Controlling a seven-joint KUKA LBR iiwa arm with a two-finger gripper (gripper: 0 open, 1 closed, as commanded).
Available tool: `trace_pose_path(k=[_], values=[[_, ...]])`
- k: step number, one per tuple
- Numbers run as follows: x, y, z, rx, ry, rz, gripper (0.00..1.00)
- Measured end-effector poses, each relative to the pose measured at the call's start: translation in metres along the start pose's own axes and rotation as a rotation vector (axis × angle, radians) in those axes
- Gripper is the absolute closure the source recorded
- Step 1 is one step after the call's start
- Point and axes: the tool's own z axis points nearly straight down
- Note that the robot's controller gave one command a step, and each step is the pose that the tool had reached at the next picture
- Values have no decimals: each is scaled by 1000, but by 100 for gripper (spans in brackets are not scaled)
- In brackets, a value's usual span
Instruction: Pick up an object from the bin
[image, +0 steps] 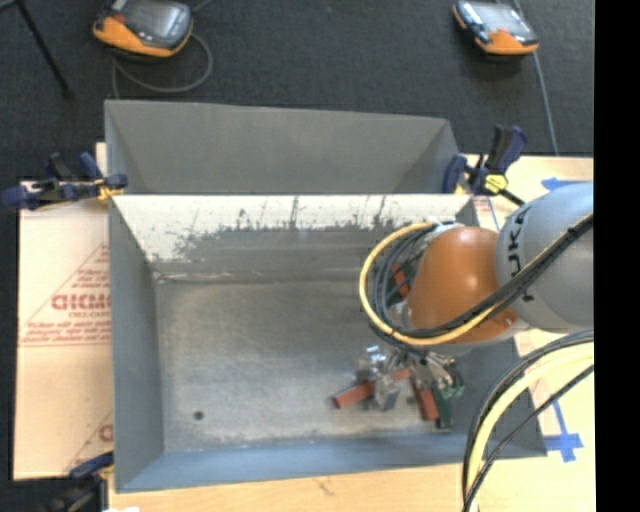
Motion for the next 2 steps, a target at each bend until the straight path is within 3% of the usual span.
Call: trace_pose_path(k=[1,2], values=[[18,-5,0,0,1,-53,100],[29,-9,-131,3,-7,-84,100]])
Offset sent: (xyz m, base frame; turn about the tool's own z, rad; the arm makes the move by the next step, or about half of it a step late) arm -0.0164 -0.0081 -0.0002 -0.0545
